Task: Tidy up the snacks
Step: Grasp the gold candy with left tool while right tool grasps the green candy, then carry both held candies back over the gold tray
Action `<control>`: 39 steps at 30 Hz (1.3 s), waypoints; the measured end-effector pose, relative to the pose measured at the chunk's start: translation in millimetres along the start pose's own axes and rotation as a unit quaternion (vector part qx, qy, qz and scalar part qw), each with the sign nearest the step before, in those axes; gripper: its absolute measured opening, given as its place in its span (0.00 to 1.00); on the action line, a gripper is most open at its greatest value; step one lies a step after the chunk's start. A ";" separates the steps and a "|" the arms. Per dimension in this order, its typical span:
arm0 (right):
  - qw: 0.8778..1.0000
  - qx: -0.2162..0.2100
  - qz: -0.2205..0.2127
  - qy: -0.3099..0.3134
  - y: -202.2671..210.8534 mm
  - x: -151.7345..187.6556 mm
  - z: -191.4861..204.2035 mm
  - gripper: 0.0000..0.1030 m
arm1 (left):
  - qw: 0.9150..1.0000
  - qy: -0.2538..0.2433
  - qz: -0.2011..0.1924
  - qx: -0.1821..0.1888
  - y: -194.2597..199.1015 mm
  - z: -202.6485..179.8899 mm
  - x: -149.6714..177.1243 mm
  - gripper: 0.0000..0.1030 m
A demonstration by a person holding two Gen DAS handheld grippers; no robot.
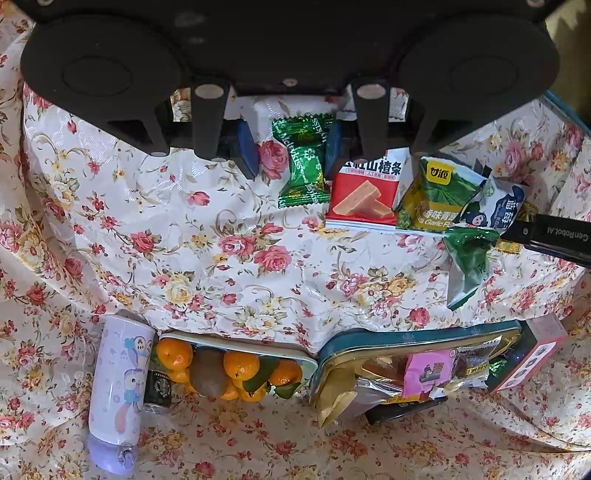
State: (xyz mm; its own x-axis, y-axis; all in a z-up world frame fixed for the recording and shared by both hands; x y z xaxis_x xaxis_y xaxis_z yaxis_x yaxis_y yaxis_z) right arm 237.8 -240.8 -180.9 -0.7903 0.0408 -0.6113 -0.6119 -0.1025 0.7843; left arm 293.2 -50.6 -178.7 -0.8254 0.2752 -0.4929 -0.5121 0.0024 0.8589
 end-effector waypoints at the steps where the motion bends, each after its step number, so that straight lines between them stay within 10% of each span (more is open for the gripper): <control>1: 1.000 0.000 -0.001 0.000 0.1 0.2 0.1 0.39 | 1.000 0.001 -0.003 0.000 0.2 0.2 0.4 0.50; 28: 0.998 0.024 0.014 -0.060 5.7 -6.5 0.2 0.18 | 0.998 -0.008 -0.039 -0.046 8.7 -15.7 1.9 0.25; 39: 0.991 -0.020 -0.090 -0.098 71.9 -32.4 2.9 0.18 | 0.995 0.055 -0.072 -0.049 38.4 11.7 -7.6 0.23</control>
Point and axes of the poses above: each gripper's, at about its wrist camera, not at the fingertips, and y roughly against the way its jaws point, z to its left, x to its underside, the point moved 9 cm from there along -y, roughly the way its jaws point, and after that the axes turned 9 degrees about -x, right-handed, at the moved point
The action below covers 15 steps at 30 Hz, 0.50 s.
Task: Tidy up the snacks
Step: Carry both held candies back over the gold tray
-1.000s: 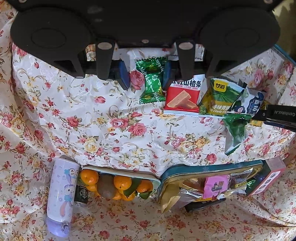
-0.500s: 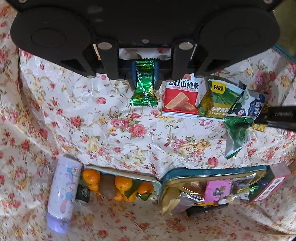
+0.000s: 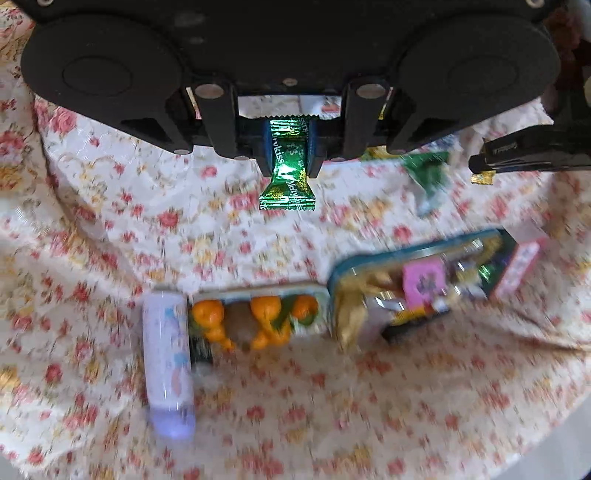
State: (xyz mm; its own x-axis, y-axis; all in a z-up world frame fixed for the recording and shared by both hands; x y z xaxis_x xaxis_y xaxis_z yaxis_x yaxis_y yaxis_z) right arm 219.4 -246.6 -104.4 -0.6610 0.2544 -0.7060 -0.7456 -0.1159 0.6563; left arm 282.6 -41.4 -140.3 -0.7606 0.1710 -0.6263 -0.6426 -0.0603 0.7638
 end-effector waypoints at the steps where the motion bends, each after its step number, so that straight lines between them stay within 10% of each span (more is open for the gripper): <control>1: 1.000 -0.004 -0.012 0.001 8.1 -3.9 3.1 0.18 | 1.000 0.007 -0.004 -0.001 6.5 4.1 -2.9 0.23; 15: 0.988 -0.083 -0.131 0.006 138.4 -5.1 47.0 0.19 | 0.995 0.057 -0.080 0.031 145.7 43.8 -5.9 0.23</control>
Point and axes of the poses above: each gripper's, at about its wrist camera, not at the fingertips, and y roughly against the way its jaws point, z to its left, x to its underside, the point moved 9 cm from there along -y, roughly the way its jaws point, and after that the axes turned 9 degrees about -x, right-handed, at the moved point
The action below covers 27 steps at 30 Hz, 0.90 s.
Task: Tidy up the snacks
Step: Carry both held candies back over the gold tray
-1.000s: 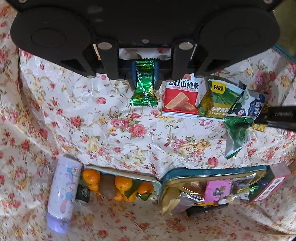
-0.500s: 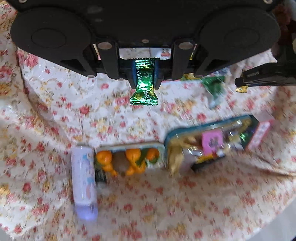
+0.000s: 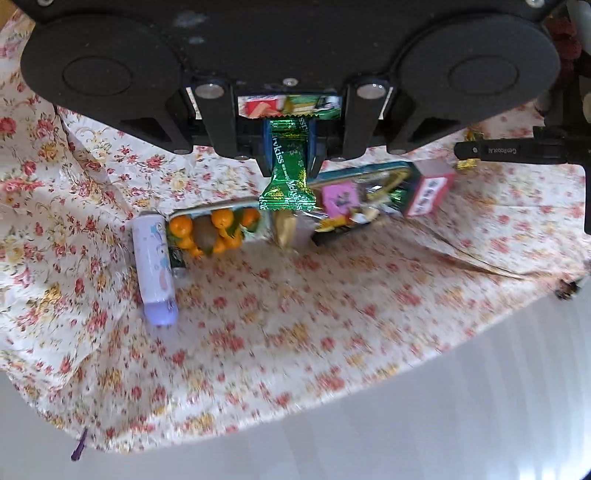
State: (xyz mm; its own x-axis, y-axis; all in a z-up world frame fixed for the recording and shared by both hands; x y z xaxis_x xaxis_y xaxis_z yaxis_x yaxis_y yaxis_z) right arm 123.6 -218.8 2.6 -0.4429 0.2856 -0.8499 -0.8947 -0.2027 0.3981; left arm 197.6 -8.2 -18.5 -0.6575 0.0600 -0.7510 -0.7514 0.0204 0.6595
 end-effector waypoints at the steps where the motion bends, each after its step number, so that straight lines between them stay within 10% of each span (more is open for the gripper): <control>1: 1.000 -0.006 -0.003 -0.001 7.5 2.0 4.1 0.19 | 1.000 0.001 -0.005 0.004 9.3 -0.1 3.0 0.23; 12: 0.999 -0.042 0.006 -0.025 60.0 48.9 33.4 0.19 | 1.000 -0.016 -0.020 0.016 71.0 -11.7 58.9 0.23; 27: 0.995 0.023 0.097 -0.010 59.0 116.9 22.5 0.19 | 0.995 -0.051 0.087 0.010 46.4 -45.9 128.6 0.24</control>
Point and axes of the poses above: each gripper's, at about its wrist camera, not at the fingertips, and y roughly against the way its jaws point, z to its left, x to its underside, the point moved 9 cm from there along -y, roughly the way its jaws point, and after that the axes turned 9 degrees about -x, right-handed, at the moved point
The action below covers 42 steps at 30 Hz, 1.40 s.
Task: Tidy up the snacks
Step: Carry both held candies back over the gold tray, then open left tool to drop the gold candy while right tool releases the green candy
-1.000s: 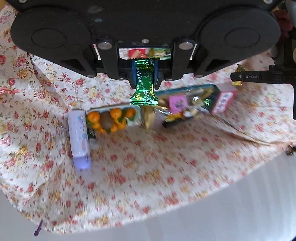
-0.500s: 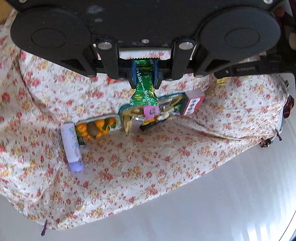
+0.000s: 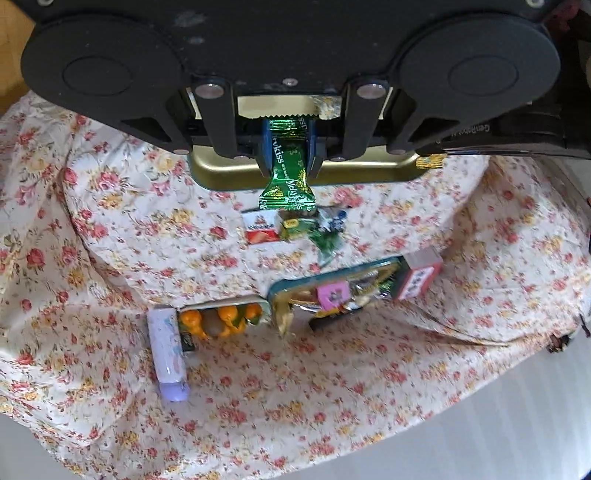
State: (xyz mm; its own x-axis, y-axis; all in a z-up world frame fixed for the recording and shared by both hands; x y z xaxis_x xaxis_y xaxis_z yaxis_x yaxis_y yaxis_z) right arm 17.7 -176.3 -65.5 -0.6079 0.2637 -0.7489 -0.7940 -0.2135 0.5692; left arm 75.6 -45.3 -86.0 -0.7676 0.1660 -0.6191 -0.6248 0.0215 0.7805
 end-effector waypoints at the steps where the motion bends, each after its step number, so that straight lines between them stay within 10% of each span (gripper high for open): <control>1: 1.000 0.004 0.004 0.002 -1.4 2.0 -0.4 0.19 | 1.000 0.002 0.005 -0.001 -2.8 0.0 1.0 0.24; 42: 0.999 0.017 0.046 0.011 -26.5 14.8 0.4 0.19 | 0.997 0.021 0.047 -0.053 -31.3 12.7 10.0 0.39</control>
State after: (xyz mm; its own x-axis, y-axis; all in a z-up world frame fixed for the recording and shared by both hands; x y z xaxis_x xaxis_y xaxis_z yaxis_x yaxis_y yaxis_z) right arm 29.8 -166.3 -91.5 -0.6784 0.2236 -0.6998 -0.7347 -0.2034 0.6472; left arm 89.3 -31.7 -115.6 -0.8276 0.1212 -0.5481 -0.5595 -0.0979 0.8230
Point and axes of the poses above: each gripper's, at about its wrist camera, not at the fingertips, and y roughly against the way its jaws point, z to its left, x to its underside, the point moved 9 cm from there along -y, roughly the way its jaws point, and after that the axes turned 9 degrees about -x, right-handed, at the moved point
